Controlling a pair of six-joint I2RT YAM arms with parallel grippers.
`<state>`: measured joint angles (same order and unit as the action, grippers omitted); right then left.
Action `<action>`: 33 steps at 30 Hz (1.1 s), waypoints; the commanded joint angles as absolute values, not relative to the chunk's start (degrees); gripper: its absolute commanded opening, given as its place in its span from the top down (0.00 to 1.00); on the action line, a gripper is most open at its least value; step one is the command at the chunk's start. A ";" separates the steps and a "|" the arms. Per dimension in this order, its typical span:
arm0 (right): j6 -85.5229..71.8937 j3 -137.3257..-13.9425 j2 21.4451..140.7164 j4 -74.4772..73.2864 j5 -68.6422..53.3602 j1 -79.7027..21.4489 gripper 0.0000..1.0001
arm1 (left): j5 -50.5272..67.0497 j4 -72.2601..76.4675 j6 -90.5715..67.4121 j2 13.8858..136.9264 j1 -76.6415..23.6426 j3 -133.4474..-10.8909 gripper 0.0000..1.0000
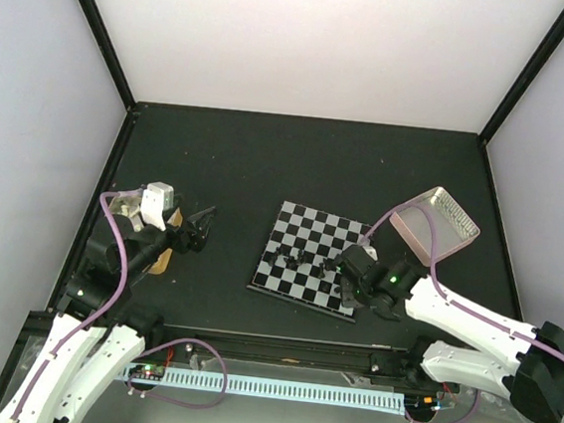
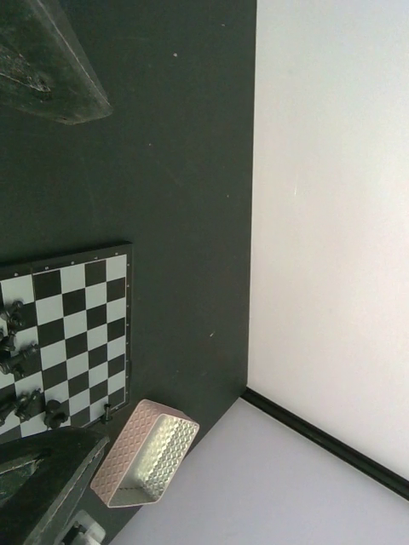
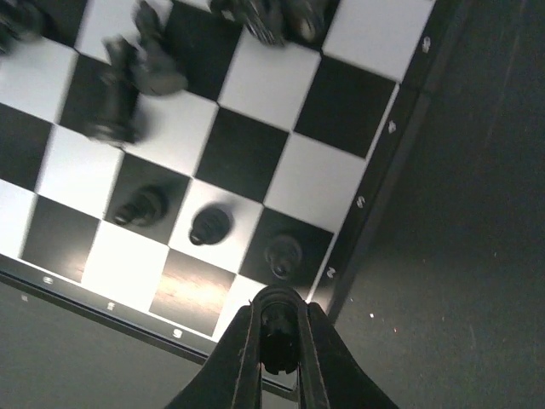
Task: Set up the chess pieces on the board
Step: Place the chess piece on the chessboard.
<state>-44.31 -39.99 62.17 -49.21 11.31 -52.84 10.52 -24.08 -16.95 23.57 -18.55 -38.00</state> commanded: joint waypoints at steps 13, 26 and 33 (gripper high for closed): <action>-46.30 -33.94 65.08 -43.46 3.88 -52.72 0.92 | 9.79 -24.61 -16.92 23.18 -18.19 -37.97 0.01; -46.76 -33.74 64.06 -46.10 3.91 -52.68 0.78 | 9.66 -24.62 -17.04 23.47 -18.15 -37.97 0.01; -45.96 -40.63 61.11 -49.87 10.28 -52.73 0.64 | 9.66 -24.63 -16.95 23.42 -18.19 -37.97 0.01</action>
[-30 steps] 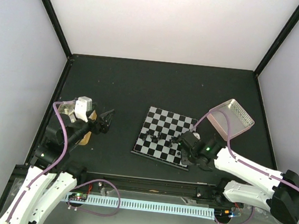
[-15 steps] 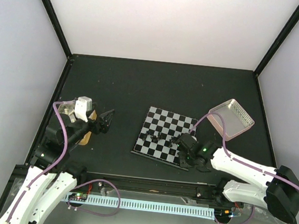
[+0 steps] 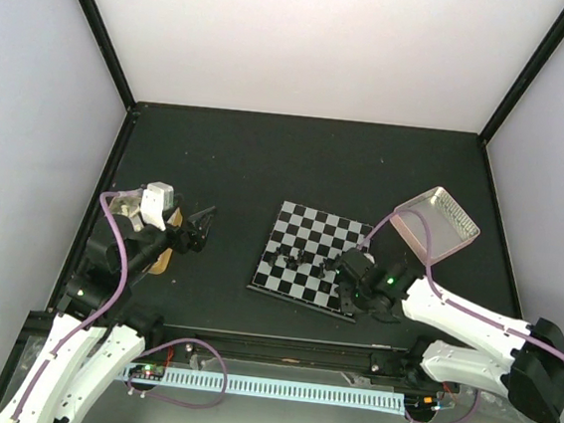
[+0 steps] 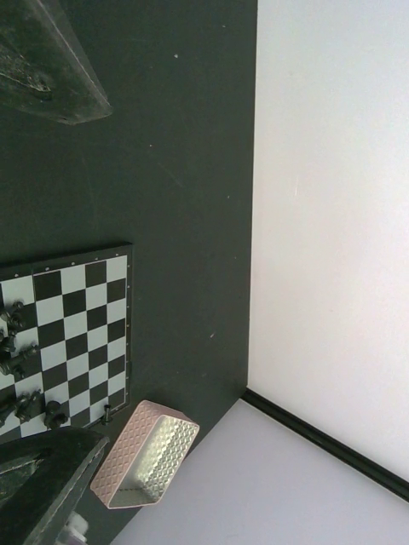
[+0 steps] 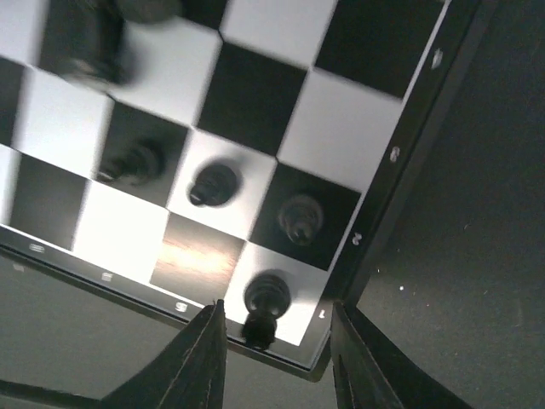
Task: Set up the chess pieces on the board
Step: Place the chess piece on the chessboard, then pick up the chess piece from the chessboard.
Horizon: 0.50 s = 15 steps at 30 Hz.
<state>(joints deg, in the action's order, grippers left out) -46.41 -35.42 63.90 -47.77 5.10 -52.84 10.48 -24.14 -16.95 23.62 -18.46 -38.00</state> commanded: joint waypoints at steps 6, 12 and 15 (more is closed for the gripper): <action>-41.85 -46.74 66.16 -44.16 14.30 -52.64 0.64 | 9.67 -24.66 -16.90 23.44 -18.11 -37.96 0.01; -39.40 -51.43 78.64 -39.99 12.52 -52.65 0.65 | 9.95 -24.73 -16.91 23.11 -18.11 -37.71 0.01; -39.40 -51.51 81.83 -37.56 10.77 -52.57 0.66 | 10.58 -24.57 -16.38 23.28 -18.11 -37.58 0.01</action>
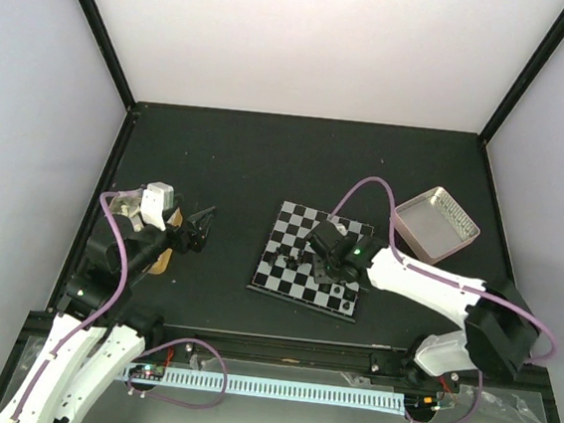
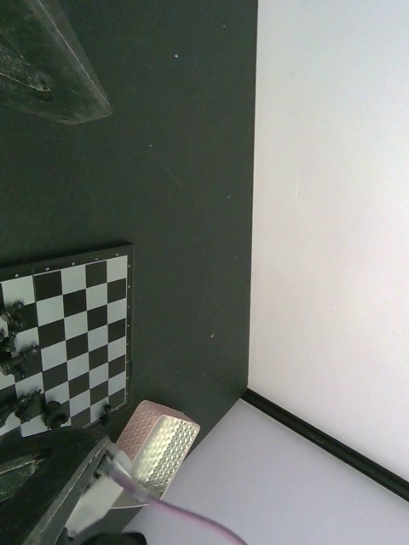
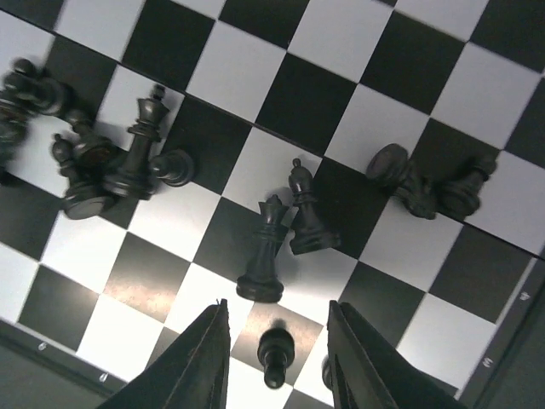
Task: Set up the chess pieces on the board
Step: Pick up the chess piece from the chessboard.
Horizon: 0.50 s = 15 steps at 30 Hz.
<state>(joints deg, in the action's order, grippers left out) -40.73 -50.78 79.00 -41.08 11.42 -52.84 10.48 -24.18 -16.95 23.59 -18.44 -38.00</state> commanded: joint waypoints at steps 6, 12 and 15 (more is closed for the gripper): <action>-40.36 -51.52 86.21 -35.15 8.95 -52.62 0.67 | 11.75 -24.48 -15.91 23.68 -18.11 -37.69 0.01; -41.78 -50.69 88.76 -34.44 8.22 -52.65 0.72 | 12.62 -24.13 -15.88 23.87 -18.11 -37.57 0.01; -42.48 -50.08 89.31 -34.39 8.48 -52.65 0.72 | 12.72 -24.12 -15.90 23.91 -18.11 -37.62 0.01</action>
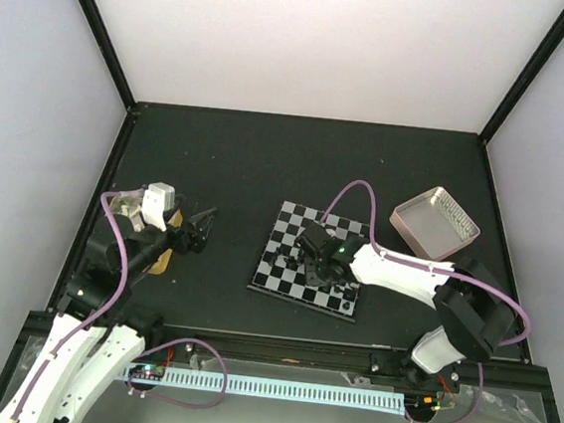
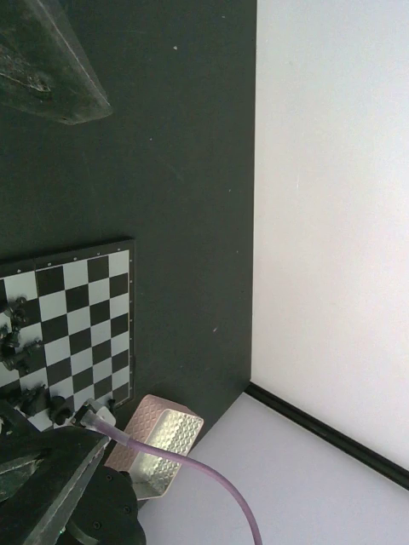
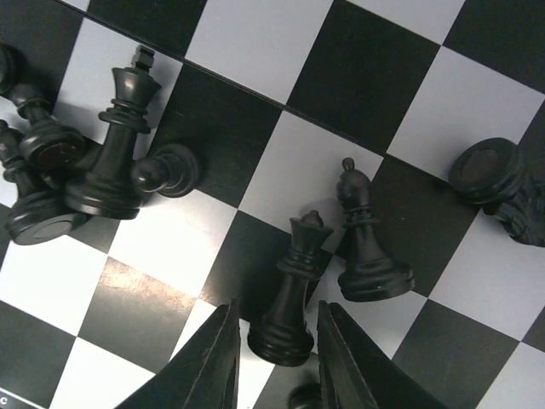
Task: Set up the chess pieces on the board
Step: Pick up the chess piece from the chessboard.
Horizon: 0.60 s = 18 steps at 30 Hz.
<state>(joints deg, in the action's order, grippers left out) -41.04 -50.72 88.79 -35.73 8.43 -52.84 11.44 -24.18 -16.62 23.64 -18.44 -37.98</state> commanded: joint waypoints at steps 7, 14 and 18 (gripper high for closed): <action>-42.65 -49.23 90.61 -33.40 9.42 -52.66 0.79 | 13.13 -23.93 -15.97 24.13 -18.11 -37.53 0.01; -38.22 -46.52 84.37 -26.64 9.57 -52.65 0.92 | 19.77 -23.13 -18.13 29.04 -18.11 -38.19 0.01; -28.27 -44.02 76.78 -17.99 7.76 -52.65 0.93 | 26.45 -20.90 -22.77 34.74 -18.19 -38.49 0.01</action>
<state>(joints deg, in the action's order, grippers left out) -37.76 -45.54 84.03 -28.36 8.67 -52.84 18.28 -23.68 -18.24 30.20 -18.44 -37.98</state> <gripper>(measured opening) 0.161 0.990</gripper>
